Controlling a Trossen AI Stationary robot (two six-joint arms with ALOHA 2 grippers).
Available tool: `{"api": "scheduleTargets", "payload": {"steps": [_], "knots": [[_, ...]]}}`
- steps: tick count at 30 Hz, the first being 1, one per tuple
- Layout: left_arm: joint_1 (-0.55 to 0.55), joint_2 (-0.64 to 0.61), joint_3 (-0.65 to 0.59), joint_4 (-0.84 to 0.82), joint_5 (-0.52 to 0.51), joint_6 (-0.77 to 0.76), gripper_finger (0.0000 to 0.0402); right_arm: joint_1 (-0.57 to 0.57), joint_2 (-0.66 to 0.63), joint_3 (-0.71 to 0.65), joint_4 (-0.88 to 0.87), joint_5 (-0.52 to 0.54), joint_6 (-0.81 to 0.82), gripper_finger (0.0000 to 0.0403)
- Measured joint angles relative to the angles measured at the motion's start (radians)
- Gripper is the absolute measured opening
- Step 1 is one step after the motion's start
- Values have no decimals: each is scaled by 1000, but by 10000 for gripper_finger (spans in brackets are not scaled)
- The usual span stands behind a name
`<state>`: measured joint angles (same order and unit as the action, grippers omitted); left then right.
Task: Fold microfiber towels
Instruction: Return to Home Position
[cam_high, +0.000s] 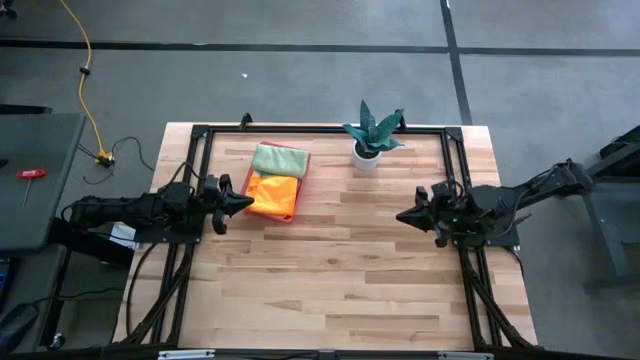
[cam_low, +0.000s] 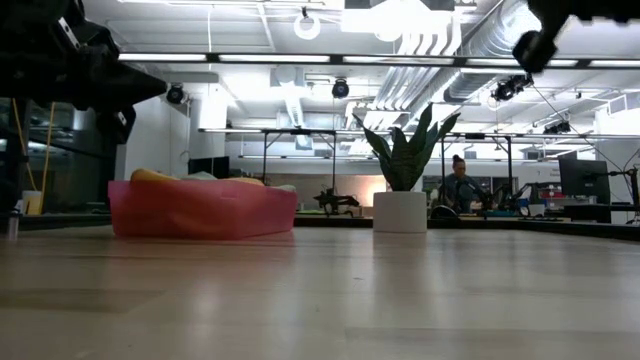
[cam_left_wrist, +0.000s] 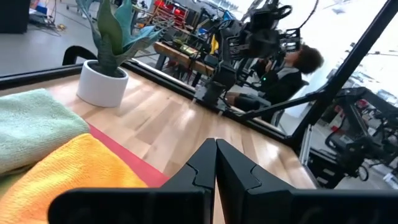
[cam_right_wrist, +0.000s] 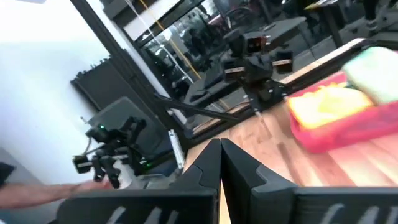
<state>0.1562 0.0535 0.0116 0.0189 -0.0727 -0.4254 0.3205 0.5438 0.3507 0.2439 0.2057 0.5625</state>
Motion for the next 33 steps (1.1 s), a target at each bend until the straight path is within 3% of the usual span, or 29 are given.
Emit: {"api": "scheduleTargets", "payload": {"steps": [8,13,19,22,25,33], "knots": [[0,1,0,0,-2,28,0,-228,-377,-201,-19,-205,-14,0],[0,1,0,0,-2,28,0,-360,-529,-280,-23,-320,-17,0],[0,1,0,0,-2,27,1,-426,-533,-336,-28,-346,-135,0],[0,1,0,0,-2,28,0,-436,-535,-341,-114,-348,-213,0],[0,1,0,0,-2,28,2,-443,-531,-340,-218,-311,-265,0],[0,1,0,0,-2,26,3,-445,-525,-340,-230,-235,-301,0]]}}
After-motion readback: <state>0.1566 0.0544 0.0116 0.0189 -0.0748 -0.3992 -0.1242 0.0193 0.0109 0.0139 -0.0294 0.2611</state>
